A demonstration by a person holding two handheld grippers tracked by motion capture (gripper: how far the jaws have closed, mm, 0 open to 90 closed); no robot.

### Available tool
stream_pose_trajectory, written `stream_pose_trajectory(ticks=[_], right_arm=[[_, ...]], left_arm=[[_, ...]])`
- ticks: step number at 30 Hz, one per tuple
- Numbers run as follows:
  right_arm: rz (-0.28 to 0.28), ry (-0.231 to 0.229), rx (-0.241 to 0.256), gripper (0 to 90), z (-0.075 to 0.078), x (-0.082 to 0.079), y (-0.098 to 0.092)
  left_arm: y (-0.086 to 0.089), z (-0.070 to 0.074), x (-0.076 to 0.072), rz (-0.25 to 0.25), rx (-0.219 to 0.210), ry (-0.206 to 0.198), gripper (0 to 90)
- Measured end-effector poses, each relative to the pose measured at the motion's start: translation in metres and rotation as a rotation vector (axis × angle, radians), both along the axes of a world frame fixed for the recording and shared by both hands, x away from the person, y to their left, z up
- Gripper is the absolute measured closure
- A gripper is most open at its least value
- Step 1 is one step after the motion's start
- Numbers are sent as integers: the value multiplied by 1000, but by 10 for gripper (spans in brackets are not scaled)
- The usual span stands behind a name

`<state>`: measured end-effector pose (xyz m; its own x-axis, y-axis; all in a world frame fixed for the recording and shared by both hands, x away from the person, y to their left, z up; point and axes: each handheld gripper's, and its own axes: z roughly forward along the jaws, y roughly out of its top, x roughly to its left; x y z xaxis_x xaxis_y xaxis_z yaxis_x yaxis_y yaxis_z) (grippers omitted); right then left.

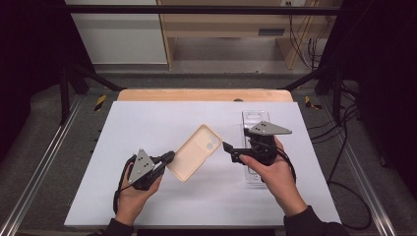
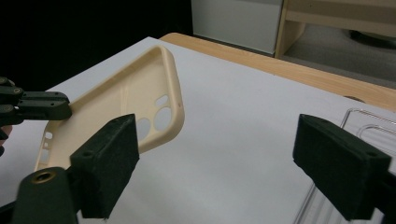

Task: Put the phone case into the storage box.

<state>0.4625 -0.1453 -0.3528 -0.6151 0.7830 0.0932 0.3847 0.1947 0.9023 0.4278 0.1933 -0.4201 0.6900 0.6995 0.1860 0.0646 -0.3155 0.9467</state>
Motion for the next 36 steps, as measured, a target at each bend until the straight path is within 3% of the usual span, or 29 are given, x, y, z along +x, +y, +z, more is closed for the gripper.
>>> stream_pose_trajectory(ticks=[16, 36], right_arm=[[70, 30, 34, 278, 8, 6, 19], [104, 75, 57, 369, 5, 8, 26]], left_arm=[[-1, 3, -2, -12, -10, -31, 881], [-1, 6, -6, -13, -22, -56, 881]])
